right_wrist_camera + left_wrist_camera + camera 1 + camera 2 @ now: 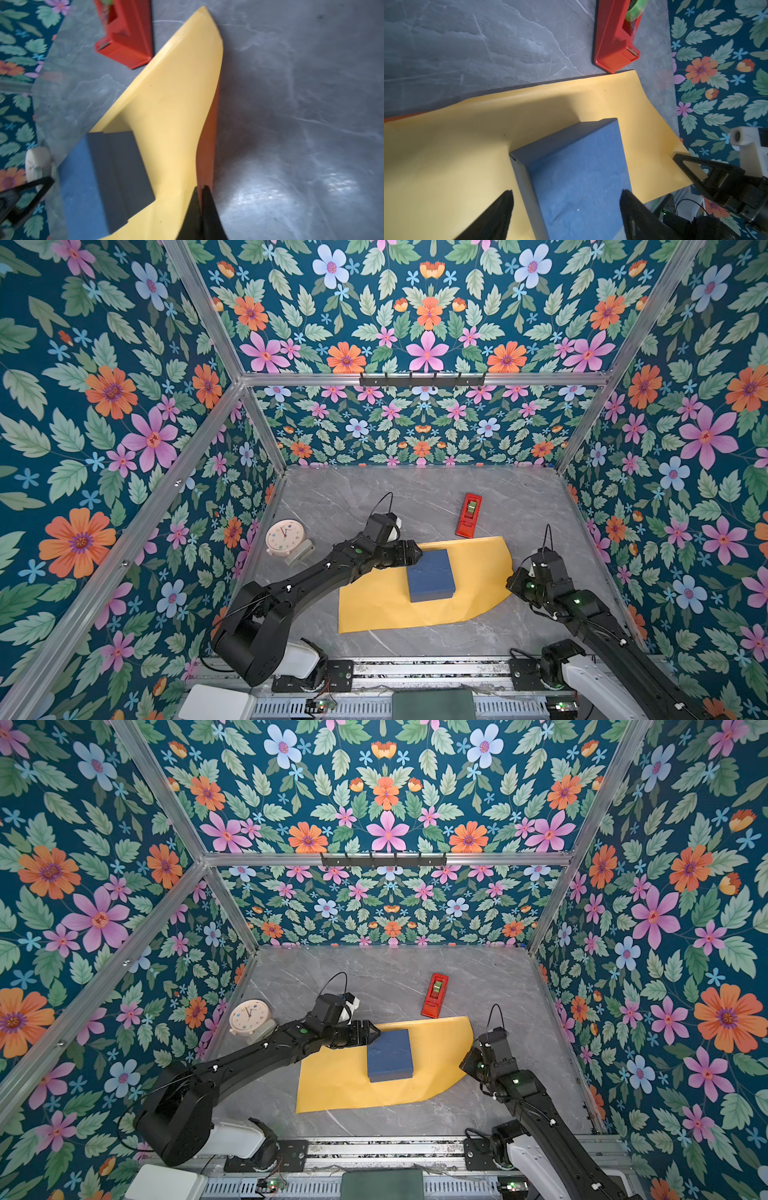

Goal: Wrap a gift box in wrapping paper
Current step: First fold the wrapping paper around the gift box.

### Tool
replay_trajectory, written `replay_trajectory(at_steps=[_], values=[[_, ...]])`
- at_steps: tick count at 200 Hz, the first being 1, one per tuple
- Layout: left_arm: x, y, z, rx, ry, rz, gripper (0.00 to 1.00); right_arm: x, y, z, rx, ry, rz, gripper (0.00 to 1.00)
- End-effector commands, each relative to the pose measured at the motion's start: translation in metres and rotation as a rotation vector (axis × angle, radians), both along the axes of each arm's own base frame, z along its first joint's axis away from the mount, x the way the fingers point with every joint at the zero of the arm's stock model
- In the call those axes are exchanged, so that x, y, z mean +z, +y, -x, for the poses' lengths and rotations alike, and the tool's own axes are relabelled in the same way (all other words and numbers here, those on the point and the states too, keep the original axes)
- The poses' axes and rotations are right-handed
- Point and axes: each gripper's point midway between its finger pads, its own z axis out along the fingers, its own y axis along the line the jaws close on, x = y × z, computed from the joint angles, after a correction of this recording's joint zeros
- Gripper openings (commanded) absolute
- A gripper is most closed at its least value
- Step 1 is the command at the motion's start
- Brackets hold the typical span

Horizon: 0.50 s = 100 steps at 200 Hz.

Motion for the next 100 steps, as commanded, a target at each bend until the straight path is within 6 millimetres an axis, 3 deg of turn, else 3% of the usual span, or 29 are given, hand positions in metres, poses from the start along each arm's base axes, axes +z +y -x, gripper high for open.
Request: replay_trajectory(at_steps=[1, 51, 100], values=[[0.015, -0.011, -0.002, 0.004, 0.001, 0.085, 0.83, 0.022, 0.025, -0.006, 0.140, -0.092, 0.006, 0.00], [0.030, -0.033, -0.004, -0.019, 0.025, 0.180, 0.82, 0.050, 0.083, -0.004, 0.372, -0.213, 0.010, 0.00], [0.052, -0.072, -0.003, -0.093, 0.077, 0.346, 0.82, 0.057, 0.129, 0.002, 0.527, -0.265, -0.006, 0.00]])
